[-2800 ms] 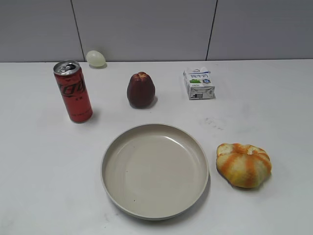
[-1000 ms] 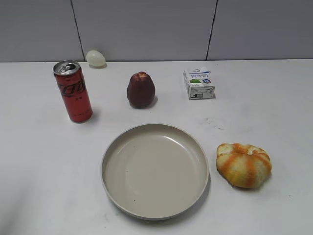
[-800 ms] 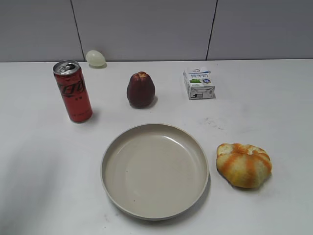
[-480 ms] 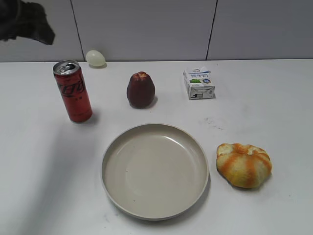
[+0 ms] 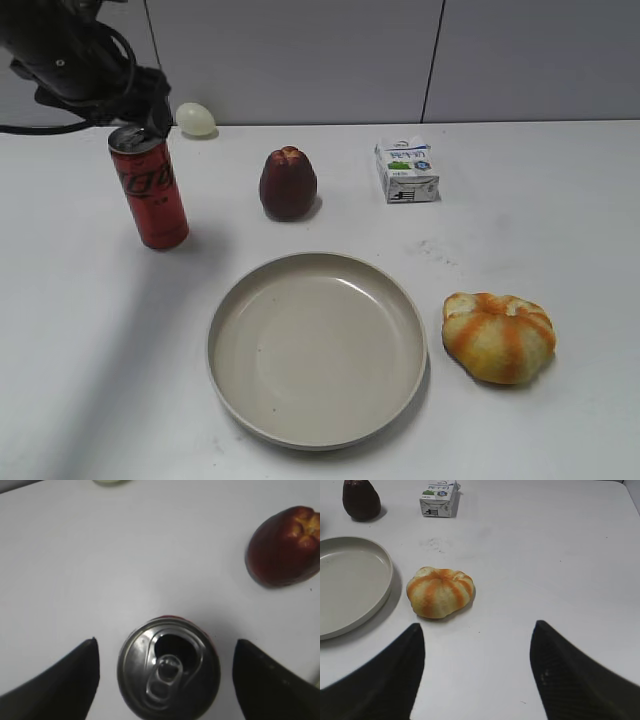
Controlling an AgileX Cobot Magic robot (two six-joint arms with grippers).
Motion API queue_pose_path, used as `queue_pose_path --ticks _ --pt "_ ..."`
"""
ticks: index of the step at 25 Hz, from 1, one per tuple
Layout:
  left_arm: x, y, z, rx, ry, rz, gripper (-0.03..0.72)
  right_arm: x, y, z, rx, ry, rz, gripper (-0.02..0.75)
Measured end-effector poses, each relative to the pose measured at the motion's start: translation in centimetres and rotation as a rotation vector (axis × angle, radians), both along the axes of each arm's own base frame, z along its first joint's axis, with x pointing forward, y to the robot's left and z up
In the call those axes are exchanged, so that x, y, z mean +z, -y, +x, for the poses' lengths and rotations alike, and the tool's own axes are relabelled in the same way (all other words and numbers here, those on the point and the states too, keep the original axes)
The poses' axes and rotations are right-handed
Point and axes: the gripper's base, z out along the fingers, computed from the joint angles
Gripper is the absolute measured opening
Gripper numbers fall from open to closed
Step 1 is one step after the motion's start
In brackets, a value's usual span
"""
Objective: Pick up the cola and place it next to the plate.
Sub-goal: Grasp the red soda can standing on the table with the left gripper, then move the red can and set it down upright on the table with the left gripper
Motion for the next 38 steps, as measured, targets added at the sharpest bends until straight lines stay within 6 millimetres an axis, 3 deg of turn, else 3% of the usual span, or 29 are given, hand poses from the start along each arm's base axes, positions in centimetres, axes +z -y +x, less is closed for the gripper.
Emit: queue_pose_path --ticks 7,11,16,19,22,26,33,38 --pt "-2.1 0.1 0.6 -0.003 -0.046 0.025 0.622 0.0 0.0 0.0 0.000 0.000 0.000 0.531" --pt "-2.4 0.2 0.6 -0.003 -0.060 0.029 0.545 0.0 0.0 0.0 0.000 0.000 0.000 0.531" --pt "-2.0 0.0 0.2 -0.004 -0.085 0.037 0.530 0.0 0.0 0.0 0.000 0.000 0.000 0.531" --pt "-0.3 -0.3 -0.6 -0.006 -0.078 0.036 0.530 0.0 0.0 0.0 0.000 0.000 0.000 0.531" --pt "2.4 -0.4 -2.2 -0.021 -0.045 0.037 0.530 0.0 0.0 0.0 0.000 0.000 0.000 0.531" --pt "4.4 0.0 -5.5 -0.045 -0.017 0.030 0.530 0.0 0.0 0.0 0.000 0.000 0.000 0.531" --pt "3.3 1.5 -12.1 -0.078 -0.068 0.035 0.530 0.0 0.0 0.0 0.000 0.000 0.000 0.531" --pt "1.6 2.5 -14.7 -0.105 -0.096 0.071 0.530 0.0 0.0 0.0 0.000 0.000 0.000 0.531"
